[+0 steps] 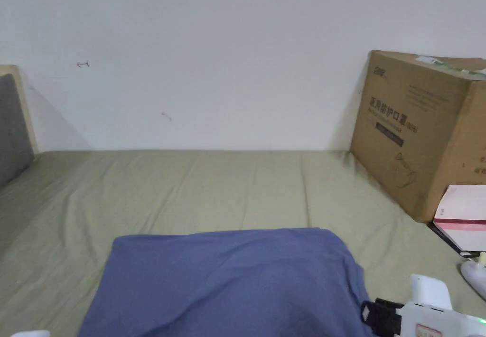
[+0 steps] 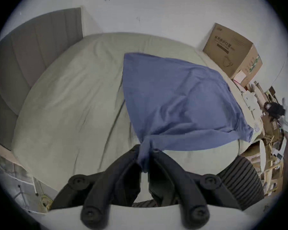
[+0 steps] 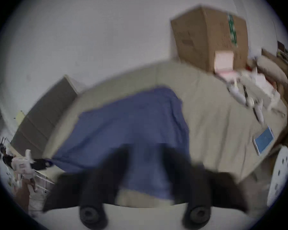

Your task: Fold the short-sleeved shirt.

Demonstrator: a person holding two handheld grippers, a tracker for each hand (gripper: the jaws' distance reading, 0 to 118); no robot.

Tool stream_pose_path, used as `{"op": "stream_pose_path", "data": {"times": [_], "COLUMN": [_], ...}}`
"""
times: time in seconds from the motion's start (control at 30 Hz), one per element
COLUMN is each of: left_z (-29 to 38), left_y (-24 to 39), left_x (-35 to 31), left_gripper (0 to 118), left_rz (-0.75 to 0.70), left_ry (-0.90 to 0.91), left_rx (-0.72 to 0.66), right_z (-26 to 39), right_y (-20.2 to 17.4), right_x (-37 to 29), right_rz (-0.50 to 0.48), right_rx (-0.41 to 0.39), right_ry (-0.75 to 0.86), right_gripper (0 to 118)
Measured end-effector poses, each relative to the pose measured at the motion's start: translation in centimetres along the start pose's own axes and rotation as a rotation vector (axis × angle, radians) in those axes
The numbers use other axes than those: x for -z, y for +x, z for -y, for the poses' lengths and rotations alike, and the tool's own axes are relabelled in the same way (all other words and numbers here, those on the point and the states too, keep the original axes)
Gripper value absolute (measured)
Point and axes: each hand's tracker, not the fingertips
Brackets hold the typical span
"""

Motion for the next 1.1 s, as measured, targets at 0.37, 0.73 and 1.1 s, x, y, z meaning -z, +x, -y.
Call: {"op": "stream_pose_path", "data": {"times": [0.37,0.73,1.1], "left_z": [-0.1,1.0,-2.7], "left_y": [1.5,1.2,1.7], "left_x": [0.3,0.4,-1.9], "left_gripper": [6,6,6], "left_rz": [-0.003,0.0,-0.006], "left_ry": [-0.032,-0.071,0.013], "left_rx": [-0.01,-0.019,-0.002], "right_z": [7.3,6.3,0.1], "right_y": [5.6,6.1,4.3], "right_x": [8.6,2.6,-1.0], "right_rz": [0.171,0.08,0.021], "right_rx": [-0.19,-0.196,-0.129], "right_ry": [-0.619,-0.446,-0.256], "right_gripper": [96,9,9]}}
